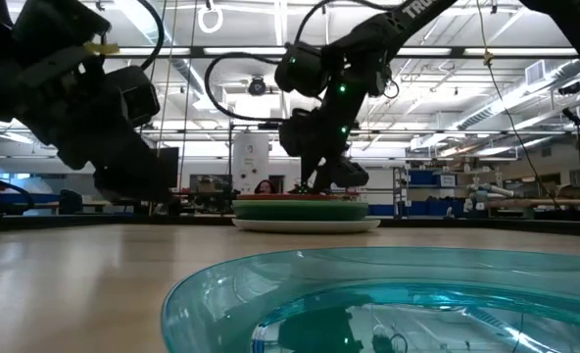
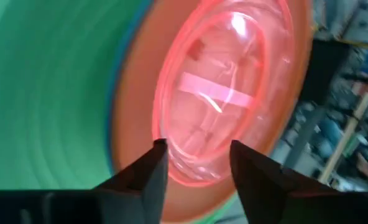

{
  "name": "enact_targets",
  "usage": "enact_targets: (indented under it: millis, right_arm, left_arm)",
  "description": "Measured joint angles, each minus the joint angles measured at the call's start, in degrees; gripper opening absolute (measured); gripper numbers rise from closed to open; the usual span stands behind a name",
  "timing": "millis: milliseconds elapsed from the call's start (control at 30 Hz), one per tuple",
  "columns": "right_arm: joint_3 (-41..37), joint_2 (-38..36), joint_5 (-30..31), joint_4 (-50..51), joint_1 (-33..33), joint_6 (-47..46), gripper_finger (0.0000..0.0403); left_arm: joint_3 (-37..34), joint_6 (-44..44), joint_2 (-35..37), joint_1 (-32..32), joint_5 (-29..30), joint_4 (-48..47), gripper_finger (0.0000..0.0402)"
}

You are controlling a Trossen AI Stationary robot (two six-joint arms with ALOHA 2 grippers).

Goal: Stack plastic plates
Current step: Stack the pink transparent plate on top of the orange plate, then stack the blue transparent plate on top of the pink transparent plate

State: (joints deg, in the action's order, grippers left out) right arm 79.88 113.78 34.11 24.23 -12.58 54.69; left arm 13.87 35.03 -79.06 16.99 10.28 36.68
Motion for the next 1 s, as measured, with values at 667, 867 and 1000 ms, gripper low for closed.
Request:
enact_targets:
  millis: [667, 867, 1000]
  right_arm:
    - [0.0, -16.7, 7.8, 23.4, 26.8, -46.9, 0.0213]
    - [0.0, -15.5, 12.9, 24.0, 38.8, -58.7, 0.0209]
    - [0.0, -15.5, 13.5, 24.6, 44.6, -67.3, 0.0209]
  left_arm:
    - [25.2, 3.5, -25.8, 8.3, -0.4, -3.0, 0.0274]
    - [30.5, 9.2, -29.3, 12.1, 0.5, -3.1, 0.0274]
    - [34.7, 10.8, -30.9, 14.6, 4.4, -6.1, 0.0274]
